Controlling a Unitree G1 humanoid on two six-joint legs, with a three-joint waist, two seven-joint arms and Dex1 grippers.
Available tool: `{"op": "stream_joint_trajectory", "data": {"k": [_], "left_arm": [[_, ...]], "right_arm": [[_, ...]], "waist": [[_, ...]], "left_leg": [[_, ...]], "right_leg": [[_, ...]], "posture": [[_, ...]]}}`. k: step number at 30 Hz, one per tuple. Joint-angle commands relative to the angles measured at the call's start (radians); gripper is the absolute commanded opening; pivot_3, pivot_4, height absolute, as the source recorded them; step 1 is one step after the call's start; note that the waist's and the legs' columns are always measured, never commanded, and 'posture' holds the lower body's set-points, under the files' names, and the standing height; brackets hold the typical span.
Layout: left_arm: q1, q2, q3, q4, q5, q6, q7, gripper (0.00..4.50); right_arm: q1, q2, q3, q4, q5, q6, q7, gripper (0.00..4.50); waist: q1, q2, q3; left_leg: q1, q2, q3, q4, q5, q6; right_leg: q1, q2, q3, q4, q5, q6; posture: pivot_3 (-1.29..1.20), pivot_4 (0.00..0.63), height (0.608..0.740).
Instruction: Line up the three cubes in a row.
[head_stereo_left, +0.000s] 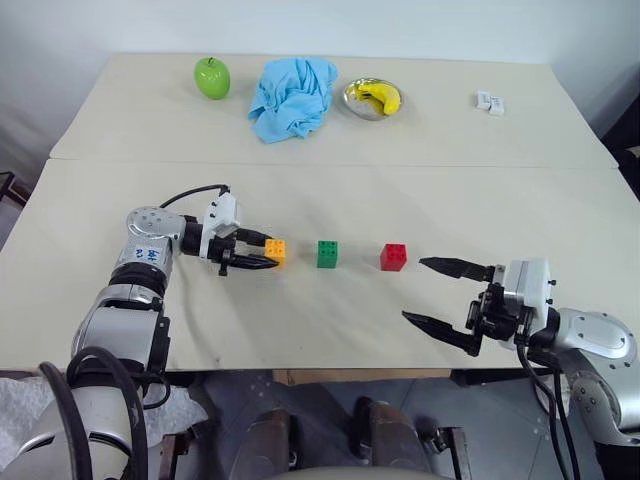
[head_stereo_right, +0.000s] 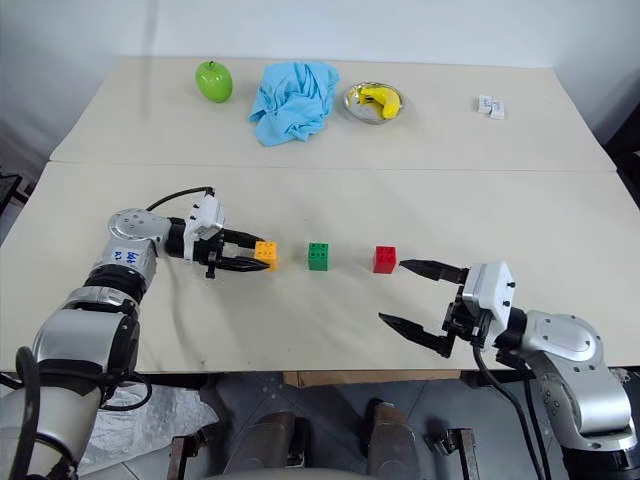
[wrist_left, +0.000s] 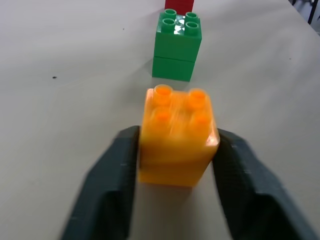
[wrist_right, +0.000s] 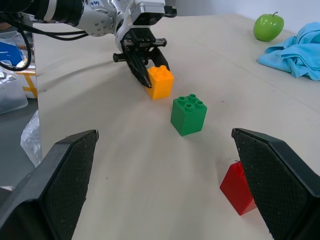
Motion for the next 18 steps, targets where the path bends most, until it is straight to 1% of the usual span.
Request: {"op": "stream_joint_trajectory", "data": {"k": [1,3,4,5,7,9,11,13,15,18], "left_arm": [[-0.012,0.023,0.035,0.005,-0.009,0.001,-0.038,3.46],[0.001,0.034,0.045,-0.005,-0.012,-0.009,-0.042,4.13],[0.009,0.043,0.048,-0.013,-0.011,-0.019,-0.047,4.39],[0.018,0.05,0.056,-0.023,-0.015,-0.033,-0.055,4.47],[0.037,0.071,0.084,-0.048,-0.043,-0.04,-0.071,4.47],[0.096,0.124,0.12,-0.137,-0.125,0.012,-0.103,4.47],[0.192,0.174,0.172,-0.275,-0.212,0.1,-0.114,4.47],[0.282,0.198,0.204,-0.404,-0.265,0.164,-0.094,4.47],[0.474,0.224,0.282,-0.606,-0.303,0.183,0.037,4.47],[0.665,0.226,0.357,-0.841,-0.356,0.271,0.155,4.47]], "right_arm": [[-0.008,0.003,-0.013,-0.001,0.008,-0.025,0.007,4.5],[-0.019,0.005,-0.004,0.012,0.009,-0.028,0.016,4.5],[-0.024,0.004,-0.001,0.017,0.008,-0.03,0.021,4.5],[-0.028,0.001,0.002,0.023,0.007,-0.033,0.029,4.5],[-0.038,-0.004,-0.001,0.034,0.012,-0.032,0.038,4.5],[-0.052,-0.017,-0.027,0.064,0.027,-0.038,0.06,4.5],[-0.062,-0.033,-0.058,0.118,0.037,-0.05,0.098,4.5],[-0.067,-0.042,-0.075,0.168,0.029,-0.078,0.133,4.5],[-0.111,-0.022,-0.117,0.268,0.07,-0.127,0.187,4.5],[-0.151,-0.029,-0.128,0.377,0.077,-0.155,0.26,4.5]], "waist": [[0.002,0.0,0.0],[0.003,0.0,0.0],[0.004,0.0,0.0],[0.003,0.0,0.0],[0.003,0.0,0.0],[0.002,0.0,0.0],[-0.008,0.0,0.0],[-0.017,0.0,0.0],[-0.02,0.001,0.0],[-0.022,0.001,0.0]], "left_leg": [[0.0,0.0,0.0,0.0,0.0,0.0],[0.0,0.0,0.0,0.0,0.0,0.0],[0.0,0.0,0.0,0.0,0.0,0.0],[0.0,0.0,0.0,0.0,0.0,0.0],[0.0,0.001,0.0,0.0,0.0,0.0],[0.0,0.001,0.0,0.0,0.0,0.0],[0.0,0.003,0.0,0.0,0.0,0.0],[0.0,0.004,-0.002,0.0,0.0,0.001],[0.001,0.003,-0.007,0.0,-0.001,0.001],[0.003,0.002,-0.008,0.0,-0.002,0.003]], "right_leg": [[0.0,0.0,0.0,0.0,0.0,0.0],[0.0,0.0,0.0,0.0,0.0,0.0],[0.0,0.0,0.0,0.0,0.0,0.0],[0.0,0.0,0.0,0.0,0.0,0.0],[0.0,0.0,0.0,0.0,0.0,0.0],[0.0,0.0,0.0,0.0,0.0,0.0],[-0.001,-0.001,0.001,0.001,0.0,0.0],[-0.001,-0.001,0.002,0.001,0.0,0.0],[-0.001,-0.001,0.002,0.001,0.0,0.0],[0.001,-0.004,0.003,0.002,0.0,0.0]], "posture": [[0.0,0.15,0.74],[0.0,0.15,0.74],[0.0,0.15,0.74],[0.0,0.15,0.74],[0.0,0.15,0.74],[0.0,0.15,0.74],[0.0,0.15,0.74],[0.0,0.15,0.74],[0.0,0.15,0.74],[0.0,0.15,0.74]]}}
